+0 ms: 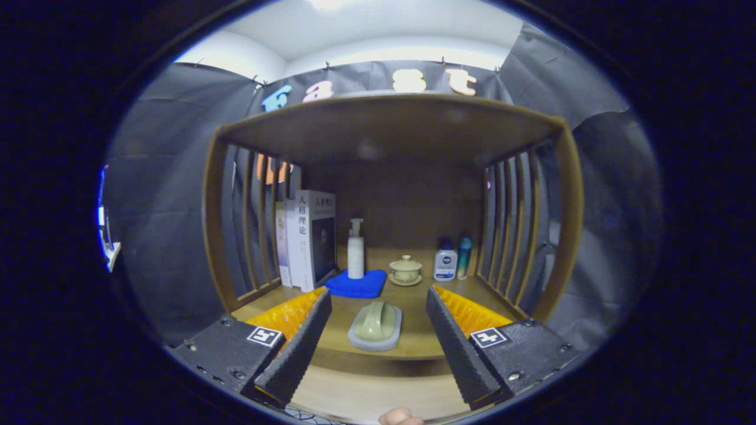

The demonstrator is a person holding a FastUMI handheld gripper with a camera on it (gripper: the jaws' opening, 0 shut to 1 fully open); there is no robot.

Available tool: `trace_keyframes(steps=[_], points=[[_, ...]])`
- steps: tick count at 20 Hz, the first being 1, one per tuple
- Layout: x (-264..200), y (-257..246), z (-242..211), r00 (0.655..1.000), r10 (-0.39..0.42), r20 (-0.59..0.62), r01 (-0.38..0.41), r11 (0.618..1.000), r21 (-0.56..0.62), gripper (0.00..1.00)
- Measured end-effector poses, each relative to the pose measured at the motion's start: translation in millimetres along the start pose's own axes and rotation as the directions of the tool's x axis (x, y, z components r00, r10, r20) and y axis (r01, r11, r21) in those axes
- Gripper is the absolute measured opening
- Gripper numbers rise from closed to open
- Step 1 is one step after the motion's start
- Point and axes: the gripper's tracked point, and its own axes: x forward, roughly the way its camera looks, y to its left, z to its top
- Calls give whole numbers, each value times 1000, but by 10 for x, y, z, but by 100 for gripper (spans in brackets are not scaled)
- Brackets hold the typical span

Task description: Pull open the drawer, take out the items inside it, and place them on the countertop above the cabinet.

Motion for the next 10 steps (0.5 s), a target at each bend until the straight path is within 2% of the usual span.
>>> trace_keyframes(steps=[4,6,10], points=[[-614,-58,-383,999,-46,13,45,999,30,100],[-905,19,-571,999,-37,20,36,998,42,100],[-1293,-49,-999,997,-73,-2,73,997,20,100]])
